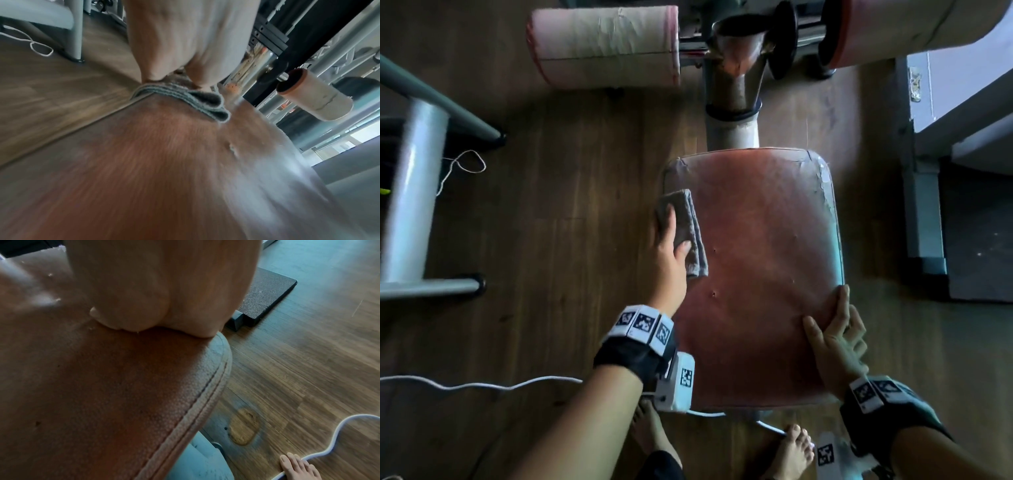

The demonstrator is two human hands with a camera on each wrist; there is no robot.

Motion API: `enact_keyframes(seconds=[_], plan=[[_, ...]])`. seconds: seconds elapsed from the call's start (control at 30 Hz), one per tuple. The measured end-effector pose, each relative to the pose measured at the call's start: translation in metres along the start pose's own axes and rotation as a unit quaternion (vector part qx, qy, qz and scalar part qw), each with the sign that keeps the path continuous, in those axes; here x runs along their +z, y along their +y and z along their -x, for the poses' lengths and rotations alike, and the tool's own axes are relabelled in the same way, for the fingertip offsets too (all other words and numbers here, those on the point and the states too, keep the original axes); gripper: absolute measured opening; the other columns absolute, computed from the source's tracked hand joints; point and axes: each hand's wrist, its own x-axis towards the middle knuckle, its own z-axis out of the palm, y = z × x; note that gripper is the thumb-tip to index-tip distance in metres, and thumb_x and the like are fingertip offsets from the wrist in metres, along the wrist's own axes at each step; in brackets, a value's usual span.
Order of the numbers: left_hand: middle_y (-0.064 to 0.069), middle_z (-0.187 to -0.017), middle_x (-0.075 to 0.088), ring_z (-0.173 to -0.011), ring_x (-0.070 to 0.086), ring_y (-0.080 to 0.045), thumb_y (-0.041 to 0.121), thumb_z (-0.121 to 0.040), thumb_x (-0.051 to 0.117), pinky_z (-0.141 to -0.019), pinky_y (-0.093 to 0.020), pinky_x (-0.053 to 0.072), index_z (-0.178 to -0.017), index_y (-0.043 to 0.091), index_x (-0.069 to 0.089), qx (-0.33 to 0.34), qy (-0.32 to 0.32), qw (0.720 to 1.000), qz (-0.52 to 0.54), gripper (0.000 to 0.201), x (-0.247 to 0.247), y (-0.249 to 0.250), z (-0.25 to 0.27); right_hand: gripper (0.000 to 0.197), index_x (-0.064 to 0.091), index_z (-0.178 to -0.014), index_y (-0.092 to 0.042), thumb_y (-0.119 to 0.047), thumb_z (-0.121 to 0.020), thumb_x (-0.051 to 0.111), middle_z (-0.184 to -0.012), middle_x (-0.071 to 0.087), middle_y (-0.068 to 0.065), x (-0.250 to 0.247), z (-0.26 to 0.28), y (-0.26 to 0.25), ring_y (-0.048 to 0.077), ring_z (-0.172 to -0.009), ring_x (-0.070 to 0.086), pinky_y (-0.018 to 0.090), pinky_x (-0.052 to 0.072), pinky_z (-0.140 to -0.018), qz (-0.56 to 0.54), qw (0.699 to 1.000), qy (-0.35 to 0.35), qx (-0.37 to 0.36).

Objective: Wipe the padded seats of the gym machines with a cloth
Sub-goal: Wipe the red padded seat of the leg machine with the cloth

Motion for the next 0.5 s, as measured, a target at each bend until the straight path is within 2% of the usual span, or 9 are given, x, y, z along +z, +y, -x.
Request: enact_keyframes(seconds=[0.07,0.13,0.17,0.27,0.3,0.37,0.4,0.43,0.5], plan=[[-0.011,-0.158,0.023,-0.144,0.024,-0.018,0.009,-0.096,0.055,-0.119,-0.029,0.016,-0.152,0.018,0.025,-0.030,-0.014,0.999,0.034,0.064,0.001,0.010,-0.017,0.077,-0.013,-0.142,-0.057,-0.057,-0.091,0.045,-0.158,0.000,-0.007,0.001,0.000,0.001,0.034,-0.139,0.020,0.059,0.022,-0.108,0.007,1.000,-0.001,0.000],[-0.010,-0.158,0.025,-0.136,0.027,-0.008,0.008,-0.098,0.051,-0.108,-0.013,0.016,-0.153,0.016,0.022,-0.048,-0.036,0.997,0.049,0.063,0.000,0.023,-0.048,0.077,-0.013,-0.142,-0.058,-0.058,-0.091,0.045,-0.158,0.001,-0.007,0.001,0.000,0.002,0.034,-0.139,0.021,0.059,0.023,-0.107,0.011,1.000,0.002,-0.003],[-0.010,-0.157,0.026,-0.134,0.030,-0.009,0.008,-0.098,0.050,-0.104,-0.011,0.017,-0.153,0.016,0.020,-0.053,-0.047,0.996,0.045,0.063,-0.002,0.030,-0.064,0.077,-0.013,-0.142,-0.058,-0.057,-0.091,0.045,-0.157,0.001,-0.006,0.002,0.000,0.003,0.034,-0.139,0.021,0.059,0.023,-0.107,0.010,1.000,0.003,-0.005],[-0.011,-0.160,0.018,-0.144,0.024,-0.023,0.009,-0.098,0.051,-0.112,-0.020,0.014,-0.154,0.015,0.018,-0.049,-0.082,0.995,0.006,0.066,-0.004,0.037,-0.093,0.077,-0.014,-0.140,-0.059,-0.057,-0.091,0.045,-0.157,0.000,-0.008,0.000,0.000,0.003,0.034,-0.140,0.019,0.059,0.022,-0.108,0.005,1.000,-0.009,-0.002],[-0.011,-0.161,0.016,-0.145,0.025,-0.026,0.009,-0.098,0.051,-0.117,-0.027,0.017,-0.155,0.018,0.017,-0.052,-0.096,0.994,0.009,0.067,-0.003,0.033,-0.095,0.077,-0.015,-0.140,-0.060,-0.057,-0.091,0.045,-0.158,-0.001,-0.008,-0.001,0.000,0.003,0.034,-0.140,0.018,0.060,0.021,-0.109,0.004,1.000,-0.012,0.000],[-0.008,-0.161,0.015,-0.140,0.033,-0.029,0.011,-0.097,0.052,-0.115,-0.044,0.031,-0.155,0.027,0.014,-0.054,-0.111,0.992,0.040,0.071,-0.003,0.023,-0.084,0.077,-0.015,-0.141,-0.059,-0.056,-0.091,0.045,-0.158,-0.002,-0.008,-0.001,0.001,0.001,0.034,-0.141,0.017,0.060,0.020,-0.109,0.001,1.000,-0.015,0.002],[-0.007,-0.160,0.017,-0.140,0.034,-0.028,0.012,-0.097,0.052,-0.114,-0.046,0.032,-0.155,0.029,0.013,-0.046,-0.106,0.992,0.042,0.072,-0.005,0.019,-0.071,0.077,-0.014,-0.141,-0.058,-0.056,-0.091,0.045,-0.158,-0.003,-0.008,-0.001,0.002,0.000,0.034,-0.141,0.017,0.060,0.019,-0.109,0.000,1.000,-0.016,0.002],[-0.008,-0.160,0.019,-0.143,0.030,-0.026,0.011,-0.097,0.052,-0.117,-0.043,0.026,-0.155,0.028,0.013,-0.039,-0.099,0.994,0.034,0.071,-0.006,0.016,-0.054,0.078,-0.014,-0.142,-0.057,-0.055,-0.092,0.045,-0.158,-0.003,-0.008,-0.001,0.002,0.000,0.034,-0.141,0.017,0.060,0.019,-0.109,-0.001,1.000,-0.016,0.003],[-0.008,-0.160,0.018,-0.146,0.018,-0.016,0.009,-0.097,0.052,-0.119,-0.027,0.011,-0.154,0.024,0.015,-0.031,-0.078,0.996,0.032,0.070,-0.009,0.009,-0.008,0.077,-0.013,-0.142,-0.057,-0.055,-0.091,0.045,-0.158,-0.003,-0.007,-0.001,0.003,-0.002,0.033,-0.141,0.017,0.059,0.019,-0.109,-0.001,1.000,-0.012,0.003]])
